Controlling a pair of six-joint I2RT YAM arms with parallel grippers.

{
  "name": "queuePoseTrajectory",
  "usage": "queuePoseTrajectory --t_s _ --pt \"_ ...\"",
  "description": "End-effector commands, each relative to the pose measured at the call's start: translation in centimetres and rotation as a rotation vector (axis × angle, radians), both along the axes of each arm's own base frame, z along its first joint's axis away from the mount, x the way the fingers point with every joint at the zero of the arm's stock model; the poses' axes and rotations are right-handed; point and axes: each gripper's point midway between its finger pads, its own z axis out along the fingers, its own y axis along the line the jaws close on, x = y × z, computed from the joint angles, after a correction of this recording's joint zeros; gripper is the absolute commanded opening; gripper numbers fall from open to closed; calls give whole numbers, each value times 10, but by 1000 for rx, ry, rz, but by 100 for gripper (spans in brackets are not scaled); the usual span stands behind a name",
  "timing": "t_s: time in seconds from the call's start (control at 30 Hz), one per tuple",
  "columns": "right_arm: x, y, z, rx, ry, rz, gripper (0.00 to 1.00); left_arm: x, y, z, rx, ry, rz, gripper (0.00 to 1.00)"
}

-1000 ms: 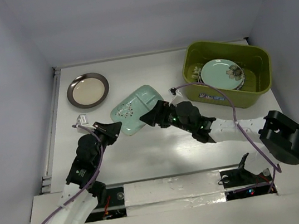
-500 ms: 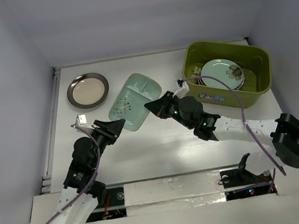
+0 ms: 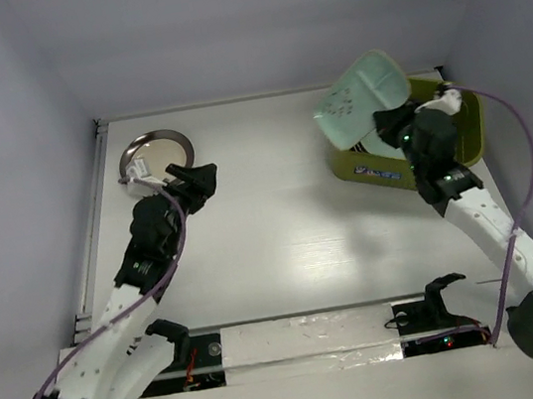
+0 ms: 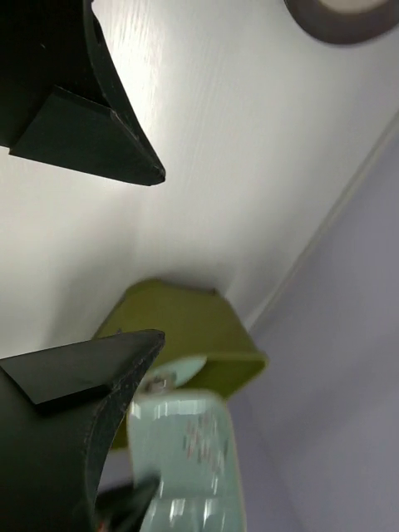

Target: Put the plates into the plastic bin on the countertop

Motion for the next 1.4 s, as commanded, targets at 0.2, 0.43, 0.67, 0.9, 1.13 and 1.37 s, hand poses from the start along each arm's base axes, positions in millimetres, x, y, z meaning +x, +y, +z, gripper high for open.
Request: queuePoseTrajectory --t_s 0.2,0.43,0.67,0.9,1.13,1.37 --pt "34 -122 29 74 -105 -171 0 73 29 -44 55 114 200 66" --pt "71 -166 -21 125 9 -215 0 95 69 -85 37 223 342 65" --pt "82 -172 -72 177 108 -205 0 106 121 -128 4 369 489 63" --pt "80 -173 -105 182 197 -217 24 114 168 -161 64 512 613 65" --pt "63 -173 -110 163 200 -236 54 123 190 -185 103 597 654 65" --pt "31 -168 -74 106 105 -240 72 131 198 -215 87 678 637 63"
